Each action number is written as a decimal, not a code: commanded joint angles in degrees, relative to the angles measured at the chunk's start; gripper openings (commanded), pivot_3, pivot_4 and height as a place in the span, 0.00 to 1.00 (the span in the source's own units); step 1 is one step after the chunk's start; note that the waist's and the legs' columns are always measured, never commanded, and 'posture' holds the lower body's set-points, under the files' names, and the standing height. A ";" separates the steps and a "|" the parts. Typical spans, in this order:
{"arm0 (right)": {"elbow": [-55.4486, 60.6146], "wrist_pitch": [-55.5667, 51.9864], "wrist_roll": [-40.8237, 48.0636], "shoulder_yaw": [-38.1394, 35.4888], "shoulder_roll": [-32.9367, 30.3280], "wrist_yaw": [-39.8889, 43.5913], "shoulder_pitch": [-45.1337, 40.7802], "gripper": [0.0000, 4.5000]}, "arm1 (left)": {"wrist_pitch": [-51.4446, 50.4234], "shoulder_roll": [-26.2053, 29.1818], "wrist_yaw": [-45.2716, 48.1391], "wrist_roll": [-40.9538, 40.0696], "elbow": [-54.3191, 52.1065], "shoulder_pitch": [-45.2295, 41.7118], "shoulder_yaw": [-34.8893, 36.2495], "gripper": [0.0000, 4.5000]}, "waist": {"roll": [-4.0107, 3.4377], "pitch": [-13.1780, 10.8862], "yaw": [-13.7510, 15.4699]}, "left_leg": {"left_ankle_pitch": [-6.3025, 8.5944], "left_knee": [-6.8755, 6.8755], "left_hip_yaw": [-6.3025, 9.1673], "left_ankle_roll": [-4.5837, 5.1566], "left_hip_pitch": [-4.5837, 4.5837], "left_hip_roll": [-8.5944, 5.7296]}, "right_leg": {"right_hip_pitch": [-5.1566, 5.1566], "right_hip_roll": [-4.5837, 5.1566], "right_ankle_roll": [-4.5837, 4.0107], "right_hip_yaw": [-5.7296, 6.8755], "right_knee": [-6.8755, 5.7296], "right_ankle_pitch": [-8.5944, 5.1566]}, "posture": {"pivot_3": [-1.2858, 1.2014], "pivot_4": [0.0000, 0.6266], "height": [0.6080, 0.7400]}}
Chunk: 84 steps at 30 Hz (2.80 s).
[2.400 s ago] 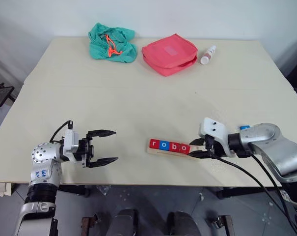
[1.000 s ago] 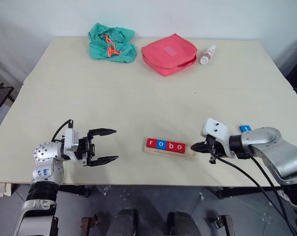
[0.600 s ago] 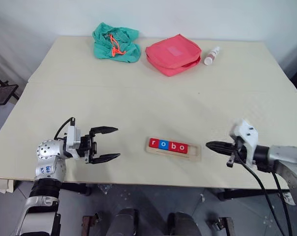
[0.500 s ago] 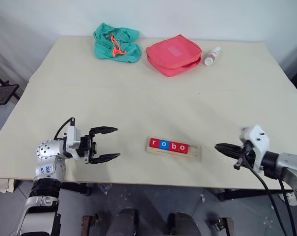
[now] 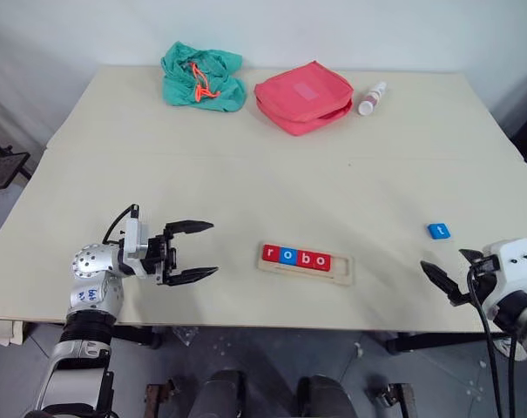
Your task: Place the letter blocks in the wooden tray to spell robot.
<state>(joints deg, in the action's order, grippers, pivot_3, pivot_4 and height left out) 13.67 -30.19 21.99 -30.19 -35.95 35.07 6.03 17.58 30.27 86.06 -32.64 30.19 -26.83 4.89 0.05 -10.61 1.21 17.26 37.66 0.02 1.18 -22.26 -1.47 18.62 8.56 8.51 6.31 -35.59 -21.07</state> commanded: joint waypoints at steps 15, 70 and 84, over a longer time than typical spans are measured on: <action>-28.75 3.80 -4.58 6.10 -5.36 -1.29 -21.52 0.99 | -1.72 3.12 5.13 -1.44 -5.51 2.91 0.81 1.00 | -0.03 -0.01 -0.30 | 0.00 0.00 -0.05 0.01 -0.01 0.00 | 0.02 0.01 0.00 -0.04 0.01 0.00 | 0.52 0.24 1.00; 28.62 -19.74 1.03 13.53 19.98 -29.34 2.21 0.76 | -2.59 2.79 6.21 -1.81 -4.35 1.58 -0.10 1.00 | -0.07 0.00 -1.26 | -0.01 -0.25 -0.04 0.00 0.06 -0.05 | 0.19 0.00 0.00 -0.22 -0.13 0.00 | 0.52 0.24 1.00; 16.40 -10.08 5.15 7.71 -7.02 0.46 -0.09 1.00 | -2.74 2.06 4.79 -1.93 -6.80 3.84 -0.14 1.00 | -0.08 -0.02 -1.13 | 0.01 -0.24 -0.11 0.07 0.08 -0.05 | 0.11 0.01 0.00 -0.23 -0.03 0.00 | 0.52 0.24 1.00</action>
<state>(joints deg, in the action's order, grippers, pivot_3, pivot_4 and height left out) 31.13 -42.96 26.13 -21.73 -41.35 31.03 6.76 14.88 32.26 86.06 -33.49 25.29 -23.69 3.93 -0.02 -10.63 0.08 17.27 37.40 -0.13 1.25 -22.18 -1.52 18.73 8.57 8.52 6.09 -35.60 -21.07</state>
